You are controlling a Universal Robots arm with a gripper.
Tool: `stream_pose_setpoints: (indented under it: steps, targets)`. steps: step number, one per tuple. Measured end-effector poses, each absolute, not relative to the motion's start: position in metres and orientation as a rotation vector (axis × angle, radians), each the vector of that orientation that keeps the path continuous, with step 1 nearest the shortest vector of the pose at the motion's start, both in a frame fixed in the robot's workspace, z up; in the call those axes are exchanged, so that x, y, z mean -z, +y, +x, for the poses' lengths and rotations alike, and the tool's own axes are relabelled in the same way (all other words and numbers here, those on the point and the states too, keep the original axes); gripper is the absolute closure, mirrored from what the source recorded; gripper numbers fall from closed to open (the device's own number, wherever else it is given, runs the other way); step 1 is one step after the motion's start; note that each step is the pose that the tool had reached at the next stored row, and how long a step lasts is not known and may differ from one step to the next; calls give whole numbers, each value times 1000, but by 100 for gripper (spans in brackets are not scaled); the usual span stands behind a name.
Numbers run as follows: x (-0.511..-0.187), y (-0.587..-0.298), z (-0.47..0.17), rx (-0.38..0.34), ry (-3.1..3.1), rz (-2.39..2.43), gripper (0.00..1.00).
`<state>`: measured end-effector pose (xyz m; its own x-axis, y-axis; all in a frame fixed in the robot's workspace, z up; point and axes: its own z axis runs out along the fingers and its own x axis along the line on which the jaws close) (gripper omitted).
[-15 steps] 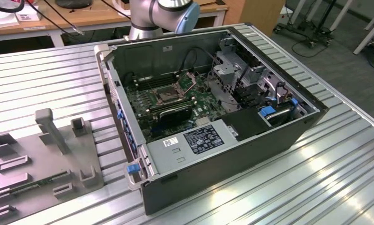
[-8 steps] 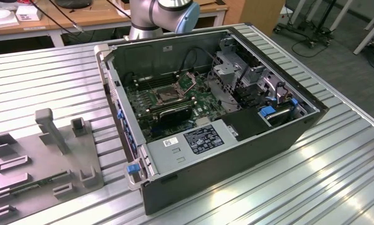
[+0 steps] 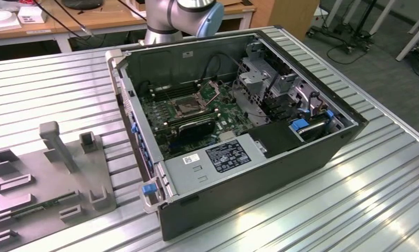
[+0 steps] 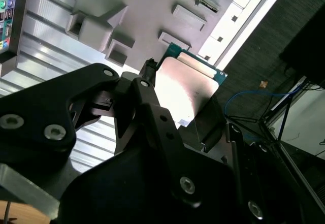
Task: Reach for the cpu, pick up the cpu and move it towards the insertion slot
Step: 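Pick up the cpu and move it towards the insertion slot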
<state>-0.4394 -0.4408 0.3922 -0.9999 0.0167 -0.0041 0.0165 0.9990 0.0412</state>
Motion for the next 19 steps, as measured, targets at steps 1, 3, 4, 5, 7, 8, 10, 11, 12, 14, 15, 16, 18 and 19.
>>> stream_pose_setpoints:
  steps: [1,3,4,5,7,8,10,11,12,14,15,16,18,19]
  targets:
    - [-392,-441,-438,-65,3137,26,45]
    - [-392,-441,-434,-65,3137,26,45]
    - [-392,-441,-432,-65,3138,26,45]
    - [-392,-441,-430,-65,3138,26,45]
    - [-392,-441,-427,-65,3139,26,45]
    - [-392,-441,-425,-65,3139,26,45]
    - [-392,-441,-422,-65,3139,26,45]
    - [-392,-441,-421,-65,3139,26,45]
    - [-392,-441,-420,-65,3140,26,45]
    - [-392,-441,-418,-65,3140,26,45]
    - [-392,-441,-417,-65,3140,26,45]
    - [-392,-441,-416,-65,3140,26,45]
    - [-392,-441,-414,-65,3140,26,45]
    - [-392,-441,-414,-65,3140,26,45]
